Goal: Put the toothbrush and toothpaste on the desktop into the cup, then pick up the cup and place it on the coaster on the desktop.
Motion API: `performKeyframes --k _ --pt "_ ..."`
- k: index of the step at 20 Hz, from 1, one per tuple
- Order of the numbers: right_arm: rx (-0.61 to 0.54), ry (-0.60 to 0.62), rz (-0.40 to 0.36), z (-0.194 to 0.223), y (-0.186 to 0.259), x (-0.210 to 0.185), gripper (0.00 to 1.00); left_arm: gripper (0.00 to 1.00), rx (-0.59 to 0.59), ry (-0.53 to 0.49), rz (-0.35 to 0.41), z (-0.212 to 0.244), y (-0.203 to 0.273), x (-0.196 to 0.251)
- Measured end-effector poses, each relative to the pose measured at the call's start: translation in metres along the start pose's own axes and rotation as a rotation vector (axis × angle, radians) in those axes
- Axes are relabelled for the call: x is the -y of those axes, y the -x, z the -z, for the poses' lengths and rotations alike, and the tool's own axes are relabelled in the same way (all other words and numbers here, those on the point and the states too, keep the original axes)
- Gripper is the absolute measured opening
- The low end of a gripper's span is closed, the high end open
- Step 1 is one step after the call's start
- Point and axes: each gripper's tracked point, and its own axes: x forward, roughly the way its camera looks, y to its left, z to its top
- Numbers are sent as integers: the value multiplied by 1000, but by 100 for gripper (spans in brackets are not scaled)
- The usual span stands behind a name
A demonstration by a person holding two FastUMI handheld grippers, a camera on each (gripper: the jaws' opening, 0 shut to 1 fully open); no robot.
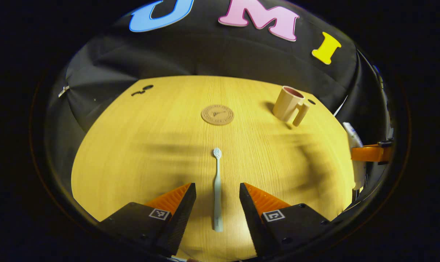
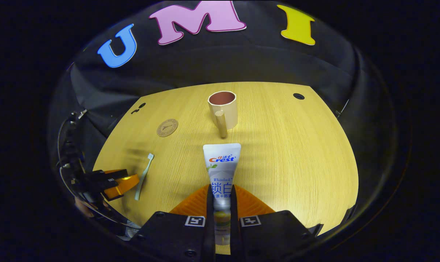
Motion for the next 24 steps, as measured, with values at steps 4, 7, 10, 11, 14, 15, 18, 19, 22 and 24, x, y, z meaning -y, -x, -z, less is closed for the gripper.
performKeyframes --k 4,7,10,11,14,15,18,19,22,24 --pt "19 -1 -10 -3 12 6 20 77 -83 -14 -38 14 -21 -5" --pt "41 4 -37 -8 19 1 20 75 -120 -45 -65 22 -26 -8" --pt "66 42 -68 -15 26 -5 20 63 -172 -98 -60 27 -25 -4" --pt "68 65 -78 -17 30 -6 20 58 -183 -103 -56 26 -25 -2" --pt "42 99 -109 -14 34 -16 20 36 -222 -108 -51 26 -27 6" --pt "28 94 -121 -11 35 -18 20 25 -230 -113 -50 25 -27 8" --pt "4 115 -124 -7 30 -16 20 15 -238 -133 -49 25 -28 10" --pt "-2 122 -127 -4 30 -17 20 14 -241 -132 -50 25 -28 10" --pt "-3 129 -150 -7 29 -23 20 10 -233 -127 -52 24 -28 10" --pt "6 137 -158 -14 25 -27 19 7 -224 -122 -55 24 -27 11"
